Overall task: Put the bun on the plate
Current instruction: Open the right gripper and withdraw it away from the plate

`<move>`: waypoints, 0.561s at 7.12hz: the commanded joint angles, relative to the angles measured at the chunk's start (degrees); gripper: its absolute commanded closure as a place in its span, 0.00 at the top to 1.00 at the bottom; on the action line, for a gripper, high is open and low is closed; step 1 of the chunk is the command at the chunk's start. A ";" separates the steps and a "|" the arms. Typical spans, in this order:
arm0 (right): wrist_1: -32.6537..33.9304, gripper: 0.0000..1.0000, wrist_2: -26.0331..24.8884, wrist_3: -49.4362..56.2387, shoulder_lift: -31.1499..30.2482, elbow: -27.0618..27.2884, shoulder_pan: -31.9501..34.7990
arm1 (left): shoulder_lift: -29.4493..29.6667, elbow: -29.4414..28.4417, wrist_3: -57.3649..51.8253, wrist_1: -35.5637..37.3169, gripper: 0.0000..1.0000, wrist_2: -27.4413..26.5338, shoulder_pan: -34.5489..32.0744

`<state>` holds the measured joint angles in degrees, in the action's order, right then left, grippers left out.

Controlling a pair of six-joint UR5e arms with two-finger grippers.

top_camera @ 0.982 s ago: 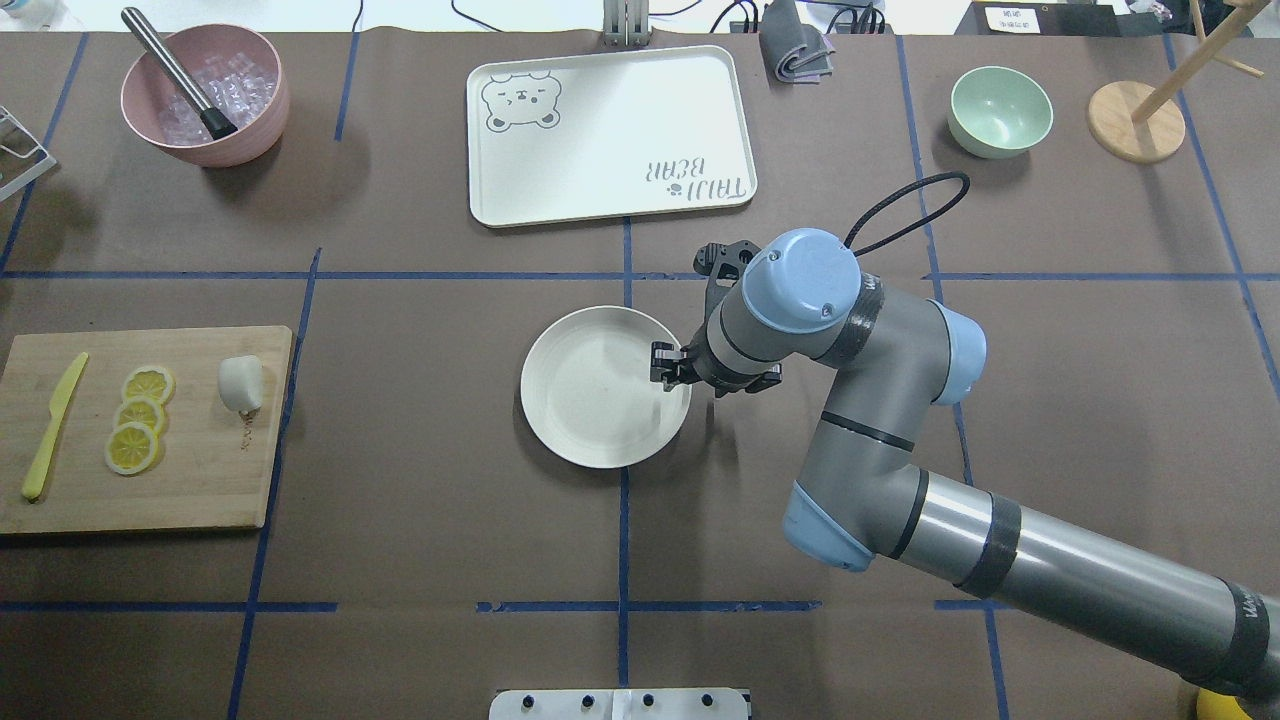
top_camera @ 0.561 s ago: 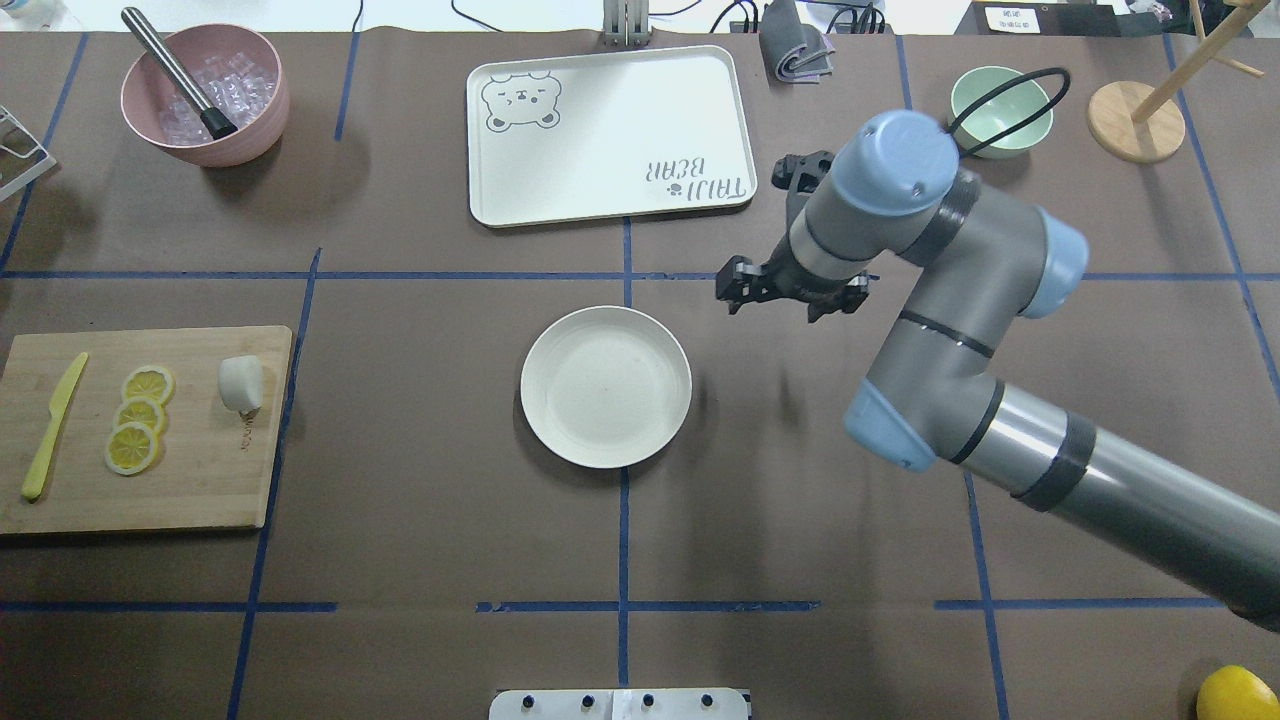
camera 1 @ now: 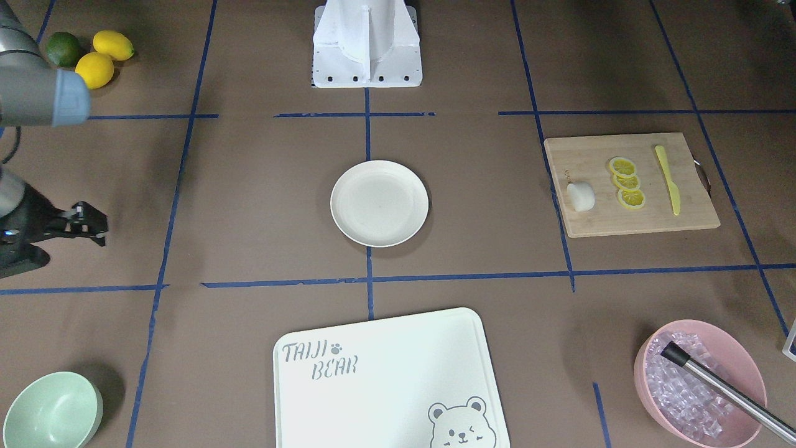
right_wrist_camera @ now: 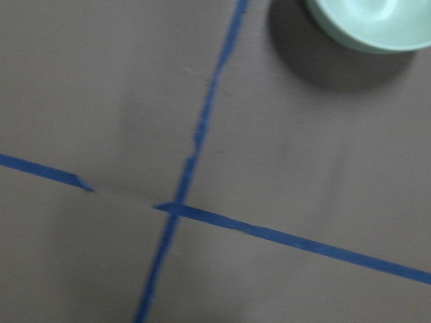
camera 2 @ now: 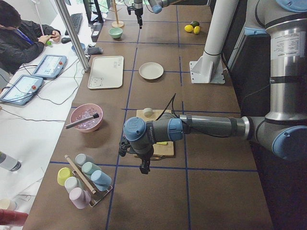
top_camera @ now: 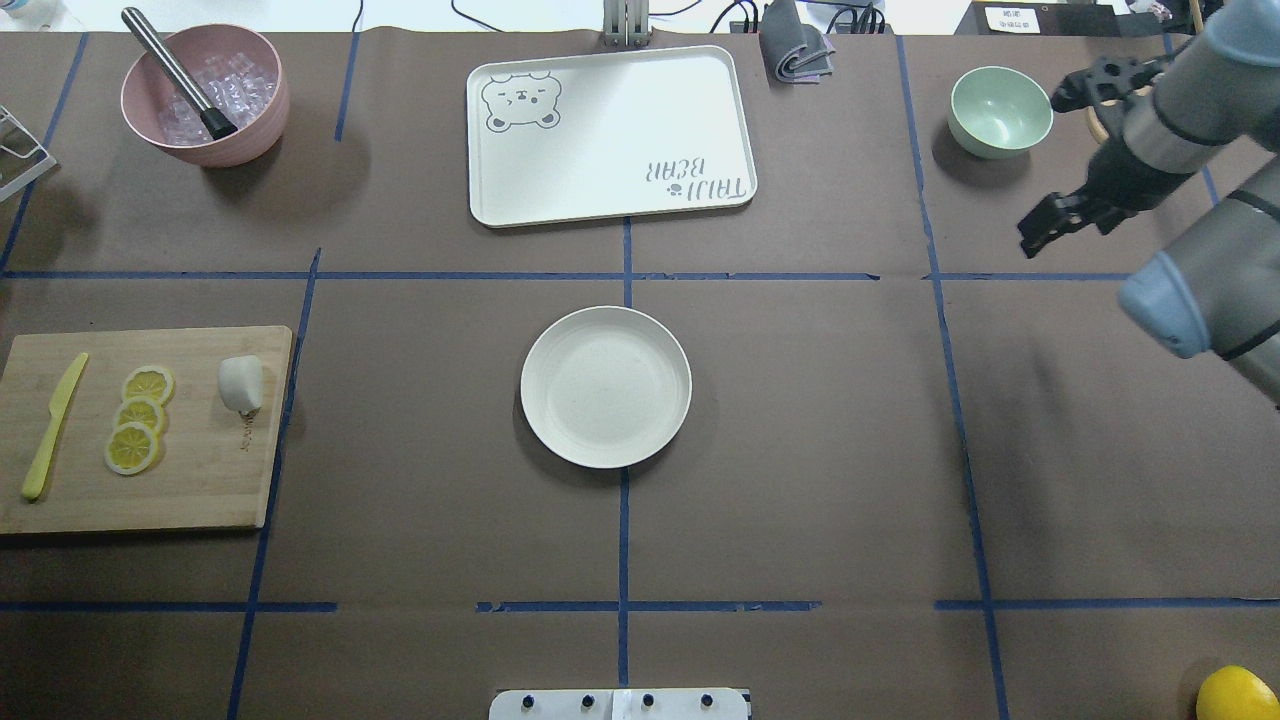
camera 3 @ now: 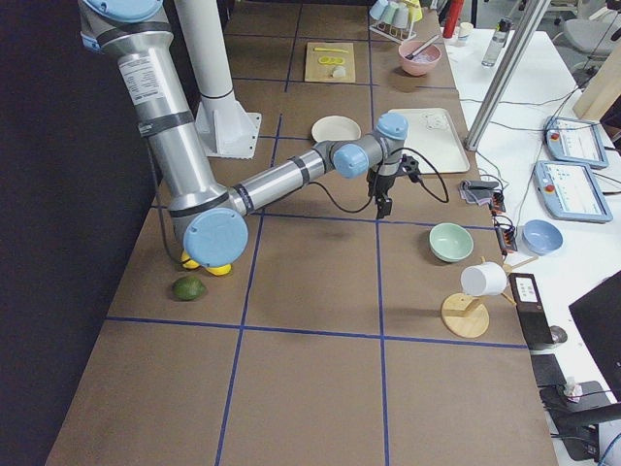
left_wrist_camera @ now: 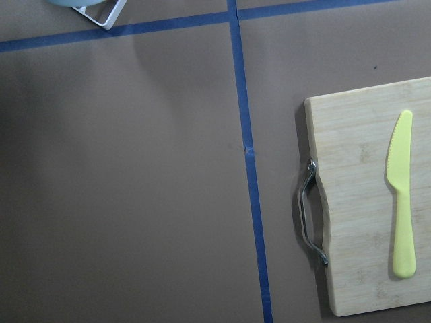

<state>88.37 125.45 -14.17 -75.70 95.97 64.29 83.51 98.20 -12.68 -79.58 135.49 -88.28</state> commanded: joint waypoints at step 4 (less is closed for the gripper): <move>-0.65 1.00 8.74 23.05 -22.54 2.11 24.34 | 2.71 -0.54 0.47 -8.96 1.00 0.13 1.27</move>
<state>87.84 131.45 7.85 -94.00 98.04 82.77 85.86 98.03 -12.24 -83.52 135.60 -87.07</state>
